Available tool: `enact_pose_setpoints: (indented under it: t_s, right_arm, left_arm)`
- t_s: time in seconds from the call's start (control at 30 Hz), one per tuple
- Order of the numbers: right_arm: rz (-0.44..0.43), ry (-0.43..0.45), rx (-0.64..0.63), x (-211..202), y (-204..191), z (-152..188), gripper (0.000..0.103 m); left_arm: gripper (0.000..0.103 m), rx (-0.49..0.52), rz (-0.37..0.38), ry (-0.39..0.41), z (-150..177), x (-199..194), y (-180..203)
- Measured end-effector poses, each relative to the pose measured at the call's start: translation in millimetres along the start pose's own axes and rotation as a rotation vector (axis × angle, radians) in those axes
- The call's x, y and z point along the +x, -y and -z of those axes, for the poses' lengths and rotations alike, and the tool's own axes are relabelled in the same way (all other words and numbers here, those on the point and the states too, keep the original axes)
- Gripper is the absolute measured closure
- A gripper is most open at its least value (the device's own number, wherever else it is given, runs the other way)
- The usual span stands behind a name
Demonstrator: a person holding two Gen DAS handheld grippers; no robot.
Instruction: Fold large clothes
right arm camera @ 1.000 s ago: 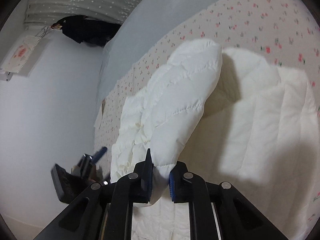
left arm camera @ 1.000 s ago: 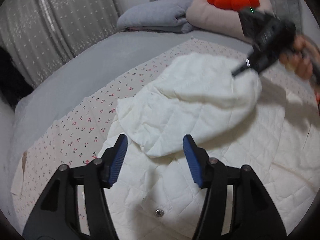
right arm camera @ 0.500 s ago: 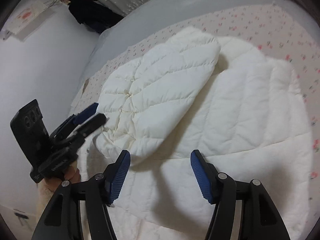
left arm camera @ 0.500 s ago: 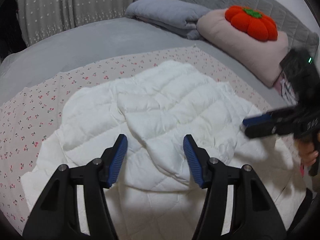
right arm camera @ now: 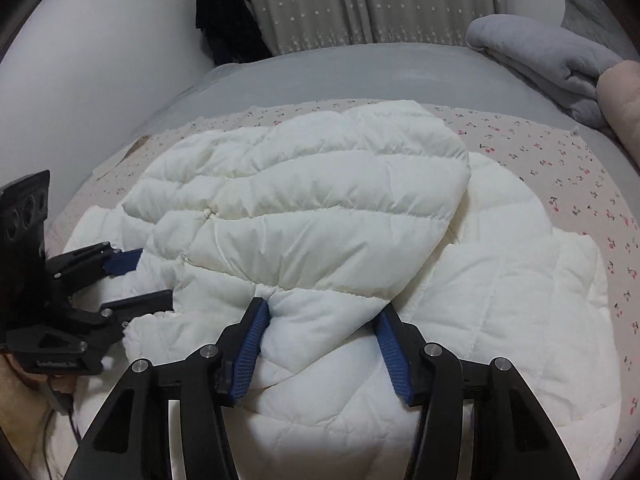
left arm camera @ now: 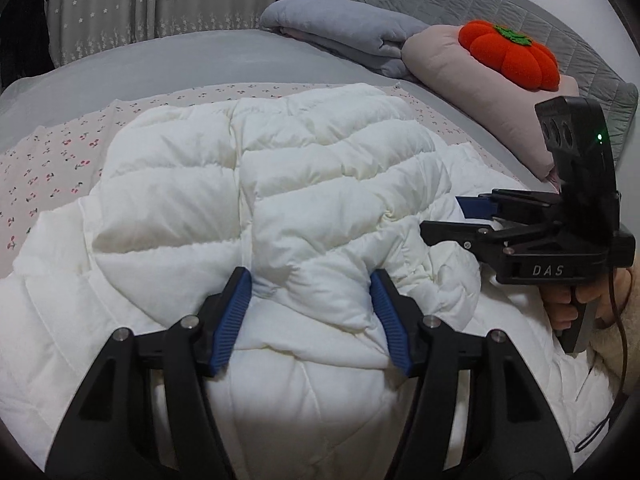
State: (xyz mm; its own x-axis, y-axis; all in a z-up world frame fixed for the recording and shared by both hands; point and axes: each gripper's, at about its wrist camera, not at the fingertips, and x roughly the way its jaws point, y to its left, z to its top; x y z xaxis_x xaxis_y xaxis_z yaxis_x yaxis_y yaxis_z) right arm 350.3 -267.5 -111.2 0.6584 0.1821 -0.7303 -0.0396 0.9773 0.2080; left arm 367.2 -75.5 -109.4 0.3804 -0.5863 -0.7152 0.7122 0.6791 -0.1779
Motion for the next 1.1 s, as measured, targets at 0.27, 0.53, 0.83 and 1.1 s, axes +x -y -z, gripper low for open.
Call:
enact_pose_setpoints:
  t_s: [0.27, 0.53, 0.83, 1.1]
  right_arm:
    - [-0.060, -0.014, 0.053, -57, 7, 5, 0.046]
    - [-0.038, 0.000, 0.124, -165, 16, 61, 0.028]
    - [-0.014, 0.003, 0.235, -238, 31, 154, 0.020]
    - [0.003, -0.042, 0.322, -256, 50, 211, 0.018]
  left_arm:
    - [0.040, -0.148, 0.005, -0.020, -11, -36, 8]
    - [0.020, -0.195, -0.089, -0.010, 22, -128, 52]
    - [0.006, -0.331, -0.184, -0.004, 109, -203, 62]
    - [0.004, -0.402, -0.273, -0.070, 170, -238, 55]
